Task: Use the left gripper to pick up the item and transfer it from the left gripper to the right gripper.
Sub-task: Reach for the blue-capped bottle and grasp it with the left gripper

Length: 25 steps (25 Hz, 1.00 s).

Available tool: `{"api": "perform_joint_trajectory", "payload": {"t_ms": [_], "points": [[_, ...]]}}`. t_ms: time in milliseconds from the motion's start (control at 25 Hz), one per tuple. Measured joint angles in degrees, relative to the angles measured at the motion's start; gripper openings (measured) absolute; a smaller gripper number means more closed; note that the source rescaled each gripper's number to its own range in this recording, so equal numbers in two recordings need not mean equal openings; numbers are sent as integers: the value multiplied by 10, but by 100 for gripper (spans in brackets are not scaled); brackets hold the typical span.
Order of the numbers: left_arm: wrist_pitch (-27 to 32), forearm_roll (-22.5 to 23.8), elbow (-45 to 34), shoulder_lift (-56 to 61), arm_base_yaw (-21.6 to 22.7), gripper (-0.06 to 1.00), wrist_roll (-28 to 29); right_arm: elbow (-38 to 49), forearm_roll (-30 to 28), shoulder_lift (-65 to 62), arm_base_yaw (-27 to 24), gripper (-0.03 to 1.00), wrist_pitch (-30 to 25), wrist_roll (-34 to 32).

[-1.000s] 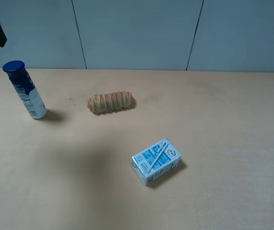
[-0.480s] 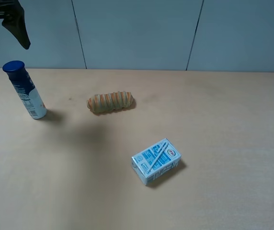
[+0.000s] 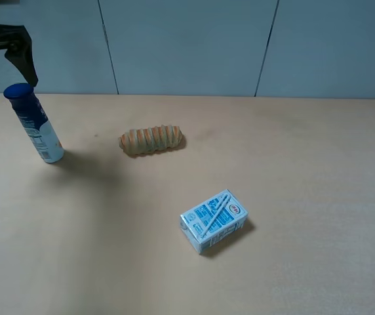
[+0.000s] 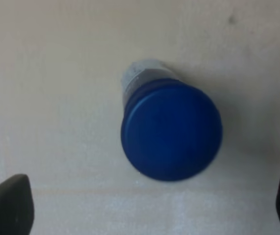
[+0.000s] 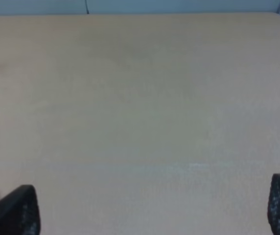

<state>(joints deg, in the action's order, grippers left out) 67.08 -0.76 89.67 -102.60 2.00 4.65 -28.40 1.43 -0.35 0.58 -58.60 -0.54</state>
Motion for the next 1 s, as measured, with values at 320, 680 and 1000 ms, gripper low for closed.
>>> {"api": "perform_joint_trajectory", "payload": {"t_ms": [320,680,1000], "points": [[0,2,0,-58,0,100,-22,0,0,0,0,100,0,0],[-1,8,-2,-84,-6,100,-41,0,0,0,0,100,0,0],[-20,46,-9,-88,-32,100,-53,0,0,0,0,100,0,0]]}}
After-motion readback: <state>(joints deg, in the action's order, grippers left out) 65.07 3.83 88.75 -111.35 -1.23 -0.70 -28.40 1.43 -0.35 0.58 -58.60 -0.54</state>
